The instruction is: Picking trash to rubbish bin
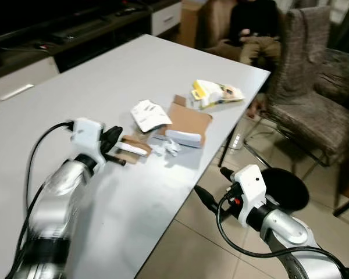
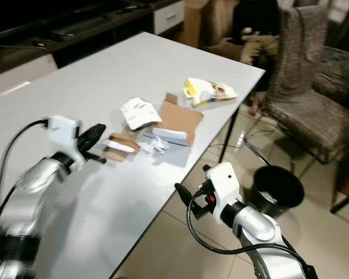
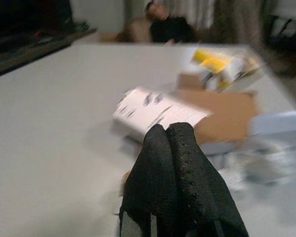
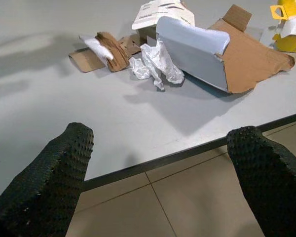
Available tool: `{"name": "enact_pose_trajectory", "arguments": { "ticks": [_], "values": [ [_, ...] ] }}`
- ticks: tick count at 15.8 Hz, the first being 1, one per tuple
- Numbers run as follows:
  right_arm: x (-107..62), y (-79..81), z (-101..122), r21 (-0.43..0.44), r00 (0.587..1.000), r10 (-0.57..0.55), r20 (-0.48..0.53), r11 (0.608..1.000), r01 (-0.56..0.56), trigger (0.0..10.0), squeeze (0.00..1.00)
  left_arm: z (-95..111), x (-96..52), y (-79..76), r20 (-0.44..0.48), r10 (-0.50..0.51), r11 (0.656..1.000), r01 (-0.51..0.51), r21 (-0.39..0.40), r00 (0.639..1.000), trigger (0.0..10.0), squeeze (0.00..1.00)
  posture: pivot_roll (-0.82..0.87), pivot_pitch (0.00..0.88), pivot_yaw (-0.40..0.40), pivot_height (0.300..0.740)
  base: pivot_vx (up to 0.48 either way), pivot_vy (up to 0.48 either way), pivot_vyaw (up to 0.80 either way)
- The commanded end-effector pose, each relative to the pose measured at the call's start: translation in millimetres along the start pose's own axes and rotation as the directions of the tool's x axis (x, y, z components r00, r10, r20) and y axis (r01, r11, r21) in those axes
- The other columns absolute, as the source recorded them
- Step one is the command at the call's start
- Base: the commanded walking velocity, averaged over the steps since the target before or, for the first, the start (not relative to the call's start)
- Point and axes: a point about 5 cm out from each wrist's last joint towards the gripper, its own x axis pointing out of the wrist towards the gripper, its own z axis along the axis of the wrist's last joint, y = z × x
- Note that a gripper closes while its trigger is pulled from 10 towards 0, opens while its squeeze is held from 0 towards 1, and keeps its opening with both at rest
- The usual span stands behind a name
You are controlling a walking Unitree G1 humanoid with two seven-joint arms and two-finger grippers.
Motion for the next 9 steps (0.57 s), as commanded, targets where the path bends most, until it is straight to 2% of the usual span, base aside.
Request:
{"name": "enact_pose_trajectory", "arguments": {
  "ticks": [1, 2, 3, 4, 6, 7, 8, 9],
  "values": [
    [2.4, -1.8, -0.4, 0.002, 1.0, -0.007, 0.003, 1.0, 0.007, 10.0, 0.0, 6.9, -7.7, -2.7, -0.026, -0.024, 0.999, 0.025, 0.04, 0.999, 0.0, 0.0, -0.05, 0.0, -0.023, 0.74, 0.0, 0.0, 0.0],
    [3.7, -1.5, -0.6, 0.002, 1.0, -0.005, 0.004, 1.0, 0.005, 10.0, 0.0, 0.6, -9.3, -4.7, -0.081, -0.019, 0.994, 0.028, 0.103, 0.997, 0.0, 0.0, -0.05, 0.0, -0.025, 0.74, 0.0, 0.0, 0.0],
    [4.6, -1.0, -1.1, 0.0, 1.0, -0.002, 0.003, 1.0, 0.002, 10.0, 0.0, -7.0, -6.5, -5.4, -0.113, 0.011, 0.992, 0.004, 0.13, 0.994, 6.0, 0.0, -0.05, 0.0, -0.024, 0.74, 0.0, 0.0, 0.0],
    [5.1, -0.5, -0.9, -0.001, 1.0, 0.001, 0.003, 1.0, -0.001, 10.0, 0.0, -13.1, -2.0, -6.8, -0.12, 0.022, 0.995, -0.011, 0.094, 0.993, 10.0, 1.0, -0.05, 0.0, -0.022, 0.74, 0.0, 0.0, 0.0],
    [4.7, 0.0, -0.9, -0.004, 1.0, 0.002, 0.003, 1.0, -0.002, 10.0, 0.0, -19.2, 4.1, -9.4, -0.154, 0.019, 0.999, -0.014, 0.036, 0.988, 10.0, 1.0, -0.06, 0.0, -0.019, 0.74, 0.0, 0.0, 0.0],
    [2.4, 0.2, -1.9, -0.02, 1.0, 0.005, -0.006, 1.0, -0.005, 10.0, 0.0, -17.2, 11.1, -12.5, -0.149, -0.03, 0.993, 0.047, 0.109, 0.988, 10.0, 1.0, -0.07, 0.0, -0.014, 0.74, 0.0, 0.0, 0.0],
    [0.1, 0.1, -2.6, -0.021, 1.0, 0.009, -0.01, 1.0, -0.009, 10.0, 0.0, -18.3, 14.0, -14.6, -0.173, -0.103, 0.966, 0.14, 0.219, 0.98, 10.0, 1.0, -0.08, 0.0, -0.009, 0.74, 0.0, 0.0, 0.0],
    [-1.8, 1.1, -3.3, -0.014, 0.999, 0.028, -0.017, 1.0, -0.028, 10.0, 0.0, -19.2, 15.0, -15.3, -0.188, -0.147, 0.945, 0.194, 0.262, 0.971, 10.0, 1.0, -0.08, 0.0, -0.007, 0.74, 0.0, 0.0, 0.0]
  ]
}}
